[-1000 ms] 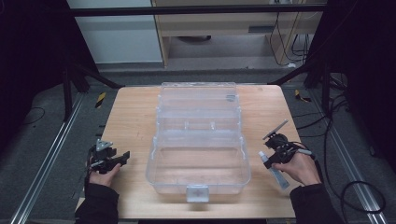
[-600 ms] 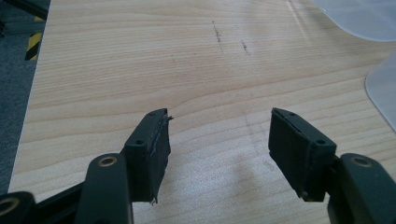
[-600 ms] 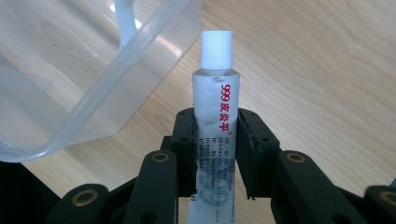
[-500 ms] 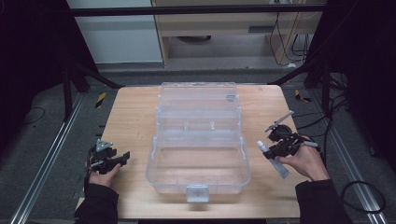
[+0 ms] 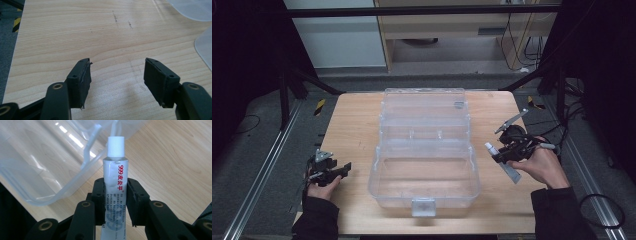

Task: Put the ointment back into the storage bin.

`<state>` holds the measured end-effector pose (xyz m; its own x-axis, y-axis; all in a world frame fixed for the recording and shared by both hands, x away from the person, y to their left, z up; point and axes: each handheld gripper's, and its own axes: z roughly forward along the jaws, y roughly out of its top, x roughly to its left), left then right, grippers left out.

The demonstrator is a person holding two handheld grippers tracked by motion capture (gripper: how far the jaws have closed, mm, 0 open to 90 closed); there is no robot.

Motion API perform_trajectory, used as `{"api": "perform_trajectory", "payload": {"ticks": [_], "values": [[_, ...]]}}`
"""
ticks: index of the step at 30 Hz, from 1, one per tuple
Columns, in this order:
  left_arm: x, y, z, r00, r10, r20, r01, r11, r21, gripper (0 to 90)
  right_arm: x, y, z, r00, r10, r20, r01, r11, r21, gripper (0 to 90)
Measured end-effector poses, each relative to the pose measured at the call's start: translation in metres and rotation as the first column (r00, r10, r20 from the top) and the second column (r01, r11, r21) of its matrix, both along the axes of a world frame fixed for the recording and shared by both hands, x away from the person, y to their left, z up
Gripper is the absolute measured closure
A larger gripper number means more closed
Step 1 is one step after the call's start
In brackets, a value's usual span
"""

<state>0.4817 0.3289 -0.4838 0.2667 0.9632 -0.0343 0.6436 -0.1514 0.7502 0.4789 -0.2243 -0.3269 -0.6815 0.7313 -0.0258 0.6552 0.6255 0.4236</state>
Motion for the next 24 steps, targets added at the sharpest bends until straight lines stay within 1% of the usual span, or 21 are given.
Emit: {"api": "perform_trajectory", "payload": {"ticks": [1, 3, 4, 7, 11, 13, 16, 17, 19, 20, 22, 23, 24], "values": [[0.000, 0.000, 0.000, 1.0000, 0.000, 0.000, 0.000, 1.0000, 0.000, 38.2, 0.000, 0.000, 0.000, 1.0000, 0.000, 0.000, 0.000, 1.000, 0.000, 69.9], [0.000, 0.000, 0.000, 1.0000, -0.001, -0.001, 0.001, 1.0000, 0.000, 38.2, -0.001, 0.004, 0.006, 0.9994, 0.033, 0.004, -0.033, 0.999, -0.009, 69.9], [0.000, 0.000, 0.000, 1.0000, -0.002, -0.001, 0.002, 1.0000, 0.000, 38.2, -0.003, 0.009, 0.011, 0.9979, 0.064, 0.006, -0.064, 0.998, -0.013, 69.9], [0.000, 0.000, 0.000, 1.0000, -0.001, -0.001, 0.001, 1.0000, 0.000, 38.2, -0.004, 0.016, 0.018, 0.9941, 0.107, 0.014, -0.107, 0.994, -0.019, 69.9], [0.000, 0.000, 0.000, 1.0000, -0.002, 0.000, 0.002, 1.0000, 0.000, 38.2, -0.005, 0.027, 0.027, 0.9875, 0.157, 0.009, -0.157, 0.987, -0.036, 69.9], [0.000, 0.000, 0.000, 1.0000, -0.002, 0.000, 0.002, 1.0000, 0.000, 38.2, -0.005, 0.033, 0.030, 0.9824, 0.187, 0.006, -0.186, 0.982, -0.042, 69.9], [0.000, 0.000, 0.000, 1.0000, -0.002, -0.001, 0.002, 1.0000, 0.000, 38.2, -0.006, 0.044, 0.032, 0.9722, 0.234, 0.003, -0.234, 0.971, -0.051, 69.9], [0.000, 0.000, 0.000, 1.0000, -0.003, 0.000, 0.003, 1.0000, 0.000, 38.2, -0.006, 0.047, 0.033, 0.9675, 0.253, 0.002, -0.252, 0.966, -0.059, 69.9], [0.000, 0.000, 0.000, 1.0000, -0.003, -0.001, 0.003, 1.0000, 0.001, 38.2, -0.006, 0.055, 0.033, 0.9614, 0.275, -0.003, -0.275, 0.959, -0.065, 69.9], [0.000, 0.000, 0.000, 1.0000, -0.003, 0.000, 0.003, 1.0000, 0.000, 38.2, -0.006, 0.059, 0.033, 0.9557, 0.294, -0.003, -0.294, 0.953, -0.074, 69.9], [0.000, 0.000, 0.000, 1.0000, -0.002, 0.001, 0.002, 1.0000, -0.001, 38.2, -0.007, 0.067, 0.034, 0.9494, 0.314, -0.001, -0.313, 0.946, -0.089, 69.9], [0.000, 0.000, 0.000, 1.0000, -0.001, 0.001, 0.001, 1.0000, 0.000, 38.2, -0.006, 0.071, 0.035, 0.9440, 0.330, -0.001, -0.329, 0.940, -0.091, 69.9], [0.000, 0.000, 0.000, 1.0000, -0.002, 0.000, 0.002, 1.0000, 0.000, 38.2, -0.006, 0.075, 0.035, 0.9414, 0.337, -0.002, -0.336, 0.937, -0.090, 69.9]]}}
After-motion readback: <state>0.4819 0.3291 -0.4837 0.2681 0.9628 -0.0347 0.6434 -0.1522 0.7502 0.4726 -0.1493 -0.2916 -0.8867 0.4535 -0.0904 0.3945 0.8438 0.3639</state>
